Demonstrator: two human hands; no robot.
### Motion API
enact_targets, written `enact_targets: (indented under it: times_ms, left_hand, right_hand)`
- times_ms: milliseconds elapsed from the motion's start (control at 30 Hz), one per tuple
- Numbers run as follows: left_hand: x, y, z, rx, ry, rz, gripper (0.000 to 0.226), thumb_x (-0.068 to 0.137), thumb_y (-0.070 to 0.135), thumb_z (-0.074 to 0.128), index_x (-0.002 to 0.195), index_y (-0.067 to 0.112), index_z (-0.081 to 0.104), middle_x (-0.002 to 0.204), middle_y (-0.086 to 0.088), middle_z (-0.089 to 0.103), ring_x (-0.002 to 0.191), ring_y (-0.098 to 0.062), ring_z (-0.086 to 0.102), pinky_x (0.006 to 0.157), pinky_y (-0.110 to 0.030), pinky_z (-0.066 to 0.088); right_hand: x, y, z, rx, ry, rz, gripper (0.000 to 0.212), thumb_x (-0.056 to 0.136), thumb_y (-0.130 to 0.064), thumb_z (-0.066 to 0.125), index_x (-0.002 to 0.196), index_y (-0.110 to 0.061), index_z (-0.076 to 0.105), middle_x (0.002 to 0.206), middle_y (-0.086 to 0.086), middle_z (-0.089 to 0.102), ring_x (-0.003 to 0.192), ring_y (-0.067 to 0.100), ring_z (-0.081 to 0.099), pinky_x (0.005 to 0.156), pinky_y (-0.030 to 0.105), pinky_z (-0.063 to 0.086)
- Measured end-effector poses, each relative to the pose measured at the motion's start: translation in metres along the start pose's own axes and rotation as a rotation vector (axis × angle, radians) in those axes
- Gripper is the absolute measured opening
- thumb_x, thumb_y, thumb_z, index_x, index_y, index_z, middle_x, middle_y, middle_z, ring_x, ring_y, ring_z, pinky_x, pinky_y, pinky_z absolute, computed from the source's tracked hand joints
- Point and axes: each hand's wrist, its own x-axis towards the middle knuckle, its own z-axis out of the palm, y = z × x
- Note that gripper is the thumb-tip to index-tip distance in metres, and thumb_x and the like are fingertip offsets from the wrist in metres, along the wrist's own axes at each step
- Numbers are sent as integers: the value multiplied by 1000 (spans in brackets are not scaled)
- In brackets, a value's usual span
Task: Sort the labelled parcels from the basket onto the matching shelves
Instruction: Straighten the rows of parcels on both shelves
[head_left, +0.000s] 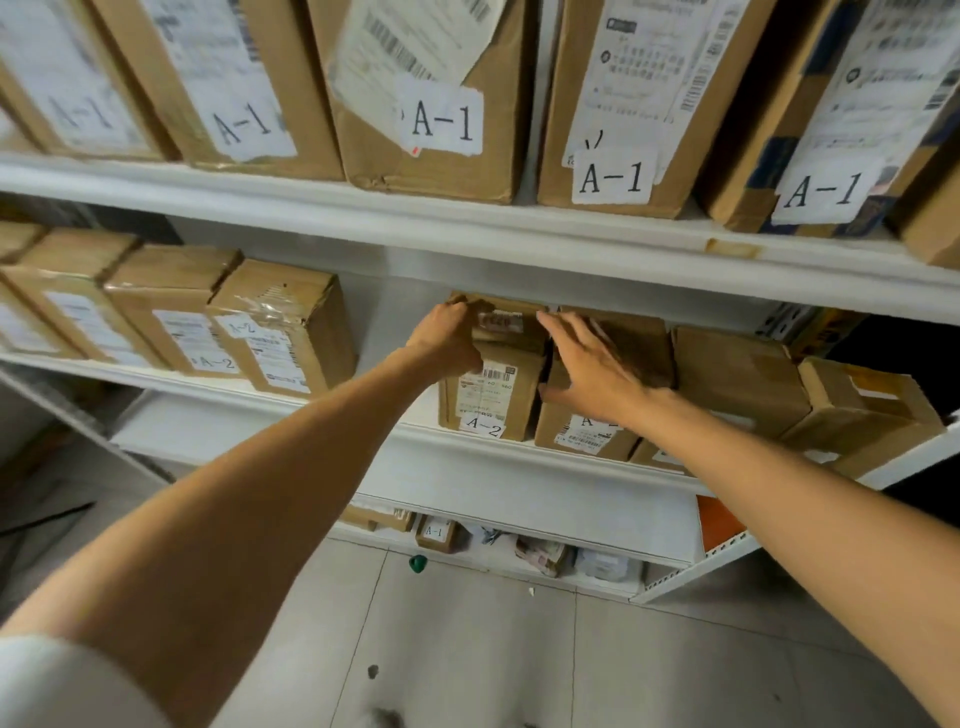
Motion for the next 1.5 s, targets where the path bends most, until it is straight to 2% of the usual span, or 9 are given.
enact_targets:
  times_ms: [200,367,467,633,733,833,933,1133,1500]
  left_hand:
    - [-35,-62,-32,116,-1,-51,65,77,11,71,137,23,50,134,-6,55,118,-27,55,94,-38,50]
    - [-65,-151,-81,208,61,-154,51,83,6,64,132,19,55,127,-9,59,107,-26,59,81,-33,52]
    - [-81,-211,-109,177,94,-214,58,79,0,68,132,18,53,130,-8,58,110,-25,59,85,-35,55]
    - [-83,-306,-137,161,125,-255,62,77,-5,66,134,16,52,132,-8,55,111,-24,57,83,-28,49]
    - [-67,-342,-140,207,124,-184,70,76,-2,68,139,20,46,136,-12,47,118,-27,50,92,-32,48]
    - [-42,-371,-141,303,107,-104,79,77,1,70,145,24,37,144,-10,37,133,-28,35,109,-38,38]
    - [-21,-388,-140,368,46,-44,93,79,1,68,152,27,17,156,-6,24,144,-27,21,118,-48,20]
    - [-9,-393,-121,231,103,-12,70,84,27,71,144,37,37,142,-5,46,119,-30,50,100,-50,43]
    - [-9,-370,-119,271,88,88,66,80,27,75,140,32,46,142,-3,46,126,-30,45,101,-47,42]
  right_hand:
    - [36,-87,20,-18,-17,-198,77,82,-29,70,146,-9,30,143,12,36,131,30,34,109,42,32]
    - [81,-171,49,-104,-3,-252,63,80,-32,70,132,-7,44,125,13,47,116,31,46,98,41,39]
    - [109,-215,63,-106,8,-224,61,80,-34,70,130,-10,45,124,11,48,114,30,48,96,40,43]
    - [156,-278,89,-148,18,-162,54,84,-18,65,131,-8,42,130,10,40,119,30,42,100,37,40]
    - [184,-303,104,-166,26,-127,61,89,-4,57,143,-6,29,153,15,19,141,37,20,115,42,22]
    - [207,-311,116,-209,11,-79,80,89,-7,59,153,-12,11,161,10,4,147,35,0,119,44,6]
    - [212,-306,126,-171,9,-59,87,86,-8,66,154,-18,12,160,5,13,147,32,8,119,42,10]
    - [208,-302,134,-141,89,-60,84,84,2,66,152,-18,22,157,6,24,143,32,21,116,36,19]
    - [190,-267,132,-93,110,-73,78,88,2,59,152,-23,21,159,4,21,147,26,15,118,34,10]
